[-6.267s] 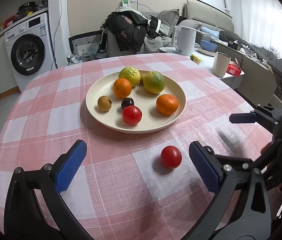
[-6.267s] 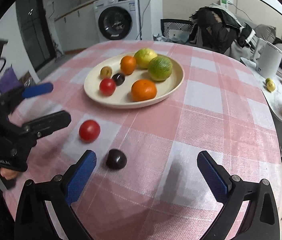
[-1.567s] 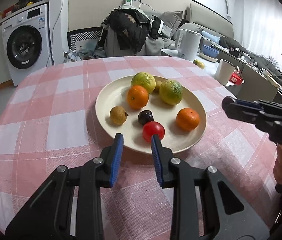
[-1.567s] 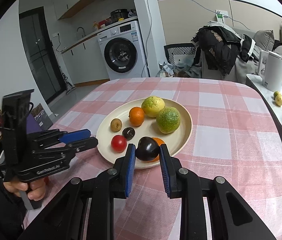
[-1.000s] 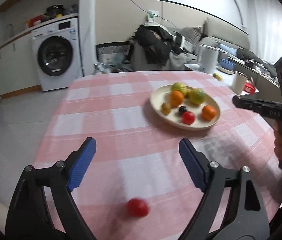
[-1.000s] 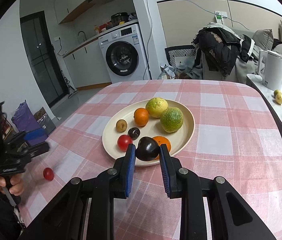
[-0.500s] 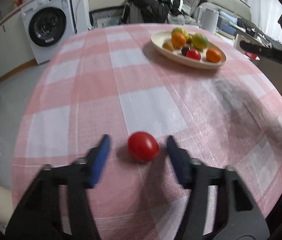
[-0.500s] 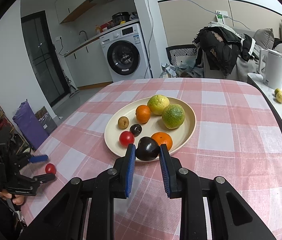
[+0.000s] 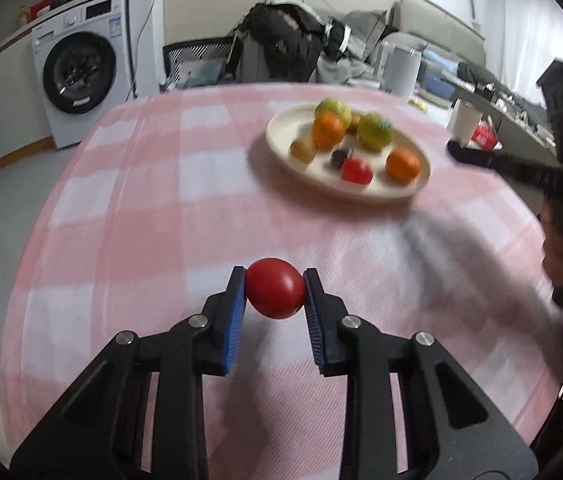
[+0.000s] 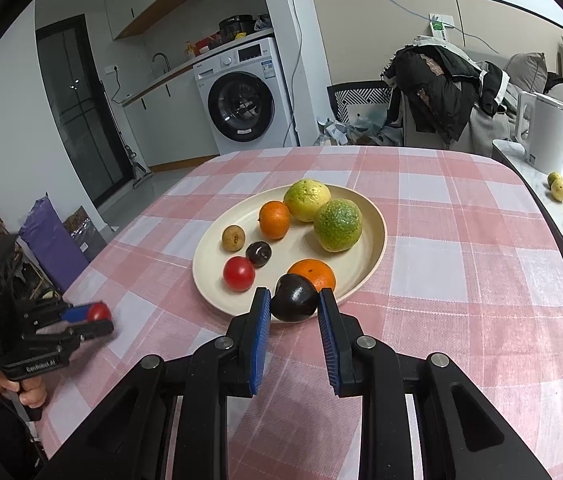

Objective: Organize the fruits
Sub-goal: 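Lower the tomato and plum onto the plate and open both tools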

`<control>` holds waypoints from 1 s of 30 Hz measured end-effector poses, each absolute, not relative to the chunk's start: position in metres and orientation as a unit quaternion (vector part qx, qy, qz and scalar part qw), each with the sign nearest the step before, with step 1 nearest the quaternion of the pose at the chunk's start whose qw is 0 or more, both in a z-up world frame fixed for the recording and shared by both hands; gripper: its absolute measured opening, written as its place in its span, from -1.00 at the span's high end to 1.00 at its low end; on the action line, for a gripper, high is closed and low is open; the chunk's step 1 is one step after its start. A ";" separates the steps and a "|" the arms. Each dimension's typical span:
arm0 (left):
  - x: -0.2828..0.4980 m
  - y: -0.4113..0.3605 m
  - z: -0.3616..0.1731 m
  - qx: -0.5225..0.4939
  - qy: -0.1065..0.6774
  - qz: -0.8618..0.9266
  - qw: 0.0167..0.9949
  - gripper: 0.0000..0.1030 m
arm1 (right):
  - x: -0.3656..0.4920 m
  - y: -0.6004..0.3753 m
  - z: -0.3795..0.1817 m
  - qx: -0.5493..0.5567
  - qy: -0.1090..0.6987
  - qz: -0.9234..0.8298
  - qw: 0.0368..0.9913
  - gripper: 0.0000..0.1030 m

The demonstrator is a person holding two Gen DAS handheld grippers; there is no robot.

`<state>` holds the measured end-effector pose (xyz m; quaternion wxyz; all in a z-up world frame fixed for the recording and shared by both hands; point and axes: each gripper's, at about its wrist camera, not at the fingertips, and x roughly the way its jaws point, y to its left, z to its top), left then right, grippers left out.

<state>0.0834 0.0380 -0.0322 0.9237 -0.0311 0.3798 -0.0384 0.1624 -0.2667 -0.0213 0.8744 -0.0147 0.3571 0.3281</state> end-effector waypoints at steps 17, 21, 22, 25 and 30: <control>0.199 0.002 -0.025 -0.025 0.364 -0.045 0.930 0.51 | 0.217 -0.253 -0.033 -0.017 0.378 0.280 0.882 0.52; 0.213 -0.006 -0.030 -0.018 0.364 -0.046 0.930 0.51 | 0.226 -0.257 -0.038 -0.011 0.383 0.267 0.884 0.52; 0.214 -0.007 -0.032 -0.014 0.365 -0.045 0.930 0.51 | 0.227 -0.257 -0.038 -0.011 0.383 0.268 0.884 0.52; 0.217 -0.008 -0.035 -0.012 0.369 -0.042 0.928 0.51 | 0.227 -0.255 -0.040 -0.016 0.385 0.273 0.882 0.51; 0.201 0.000 -0.026 -0.025 0.349 -0.031 0.936 -0.34 | 0.213 -0.266 -0.032 -0.011 0.362 0.269 0.893 -0.02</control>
